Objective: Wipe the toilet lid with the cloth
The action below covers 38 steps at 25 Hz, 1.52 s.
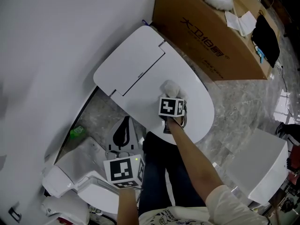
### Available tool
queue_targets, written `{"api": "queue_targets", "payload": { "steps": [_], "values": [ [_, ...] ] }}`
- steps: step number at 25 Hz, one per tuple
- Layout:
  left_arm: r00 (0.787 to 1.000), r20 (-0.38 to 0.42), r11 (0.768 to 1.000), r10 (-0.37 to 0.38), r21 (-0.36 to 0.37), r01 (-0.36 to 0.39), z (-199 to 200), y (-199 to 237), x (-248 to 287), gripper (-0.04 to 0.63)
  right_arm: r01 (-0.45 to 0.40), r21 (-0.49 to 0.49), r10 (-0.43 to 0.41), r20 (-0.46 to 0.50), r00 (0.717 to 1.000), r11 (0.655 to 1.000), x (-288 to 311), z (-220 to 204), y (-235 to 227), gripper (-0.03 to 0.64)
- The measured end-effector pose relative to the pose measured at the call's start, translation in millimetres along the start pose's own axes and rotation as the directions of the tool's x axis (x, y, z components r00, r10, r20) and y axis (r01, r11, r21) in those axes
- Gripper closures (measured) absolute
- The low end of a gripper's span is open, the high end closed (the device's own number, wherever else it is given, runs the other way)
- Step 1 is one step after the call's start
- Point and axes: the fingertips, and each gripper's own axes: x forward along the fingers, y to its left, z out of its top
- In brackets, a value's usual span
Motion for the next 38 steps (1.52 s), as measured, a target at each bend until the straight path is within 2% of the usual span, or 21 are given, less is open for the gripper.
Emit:
{"api": "queue_targets", "payload": {
  "steps": [8,17,21,27,33,38],
  "values": [
    [0.999,-0.008,0.999,0.034,-0.019,-0.034,-5.0,22.4,-3.2,0.586,-0.020,-0.083,0.023,0.036,0.999,0.996,1.3,28.7,31.1,0.509],
    [0.997,-0.002,0.996,0.076,-0.034,-0.076,-4.5,43.5,-6.1,0.586,-0.067,-0.273,0.090,0.071,0.993,0.960,0.7,53.9,76.3,0.509],
    [0.995,0.004,0.994,0.100,-0.038,-0.100,-2.7,52.3,-9.7,0.586,-0.077,-0.351,0.110,0.076,0.991,0.933,-0.7,57.1,90.0,0.509],
    [0.990,0.007,0.989,0.138,-0.059,-0.138,-6.1,63.5,-19.8,0.586,-0.105,-0.476,0.157,0.072,0.985,0.873,-4.2,56.9,117.8,0.509],
    [0.985,0.004,0.982,0.173,-0.081,-0.172,-10.2,69.9,-30.1,0.586,-0.154,-0.542,0.215,0.051,0.975,0.826,-10.6,50.1,146.8,0.509],
    [0.981,0.009,0.977,0.196,-0.092,-0.194,-13.1,75.0,-38.1,0.586,-0.183,-0.571,0.250,0.041,0.967,0.800,-17.2,38.0,167.5,0.509]
  ]
}}
